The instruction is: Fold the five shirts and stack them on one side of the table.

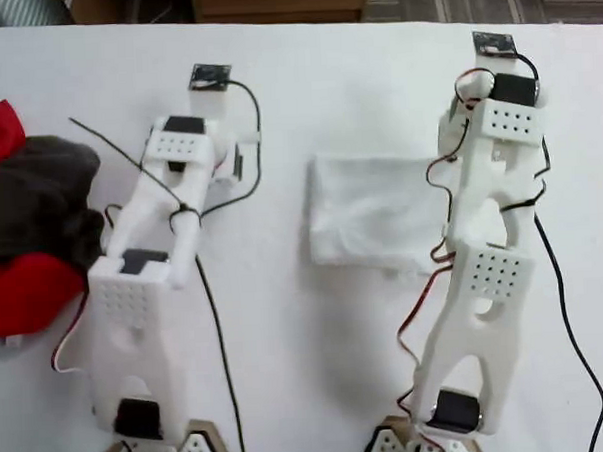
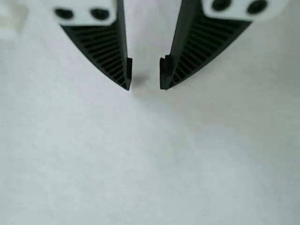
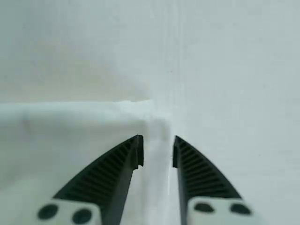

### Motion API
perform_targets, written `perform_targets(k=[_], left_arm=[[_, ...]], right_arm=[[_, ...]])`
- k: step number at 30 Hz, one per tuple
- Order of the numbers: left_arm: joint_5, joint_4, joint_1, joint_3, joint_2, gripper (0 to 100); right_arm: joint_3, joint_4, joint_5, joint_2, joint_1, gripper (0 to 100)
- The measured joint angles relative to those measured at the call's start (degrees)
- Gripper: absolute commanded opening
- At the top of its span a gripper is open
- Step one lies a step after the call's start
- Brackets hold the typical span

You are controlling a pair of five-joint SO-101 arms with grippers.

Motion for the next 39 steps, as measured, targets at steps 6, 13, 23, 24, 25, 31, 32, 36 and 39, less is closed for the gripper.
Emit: perform_targets(k=[6, 13, 23, 24, 25, 31, 32, 36, 39], left_arm=[[0.0, 0.0, 0.0, 0.0, 0.0, 13], [0.0, 0.0, 0.0, 0.0, 0.0, 13], [0.0, 0.0, 0.1, 0.0, 0.0, 13], [0.0, 0.0, 0.1, 0.0, 0.0, 13], [0.0, 0.0, 0.1, 0.0, 0.0, 13], [0.0, 0.0, 0.1, 0.0, 0.0, 13], [0.0, 0.0, 0.1, 0.0, 0.0, 13], [0.0, 0.0, 0.1, 0.0, 0.0, 13], [0.0, 0.0, 0.0, 0.0, 0.0, 13]], right_arm=[[-8.5, 0.1, 0.0, -0.2, 1.0, 4.8], [-4.0, 0.1, 0.0, -0.2, -0.8, 2.1], [-2.9, -2.5, 0.0, 8.4, -1.8, 2.2], [-2.9, -2.7, 0.0, 8.6, -1.8, 2.3], [-2.9, -2.7, 0.0, 8.6, -1.8, 2.3], [-7.5, 0.1, 0.0, 8.5, -1.8, 2.0], [-9.4, 1.7, 0.0, 8.1, -1.9, 2.0], [-11.0, 3.7, 0.0, 3.4, -4.4, 2.0], [-6.0, 3.8, 0.0, -1.8, -8.1, 2.0]])
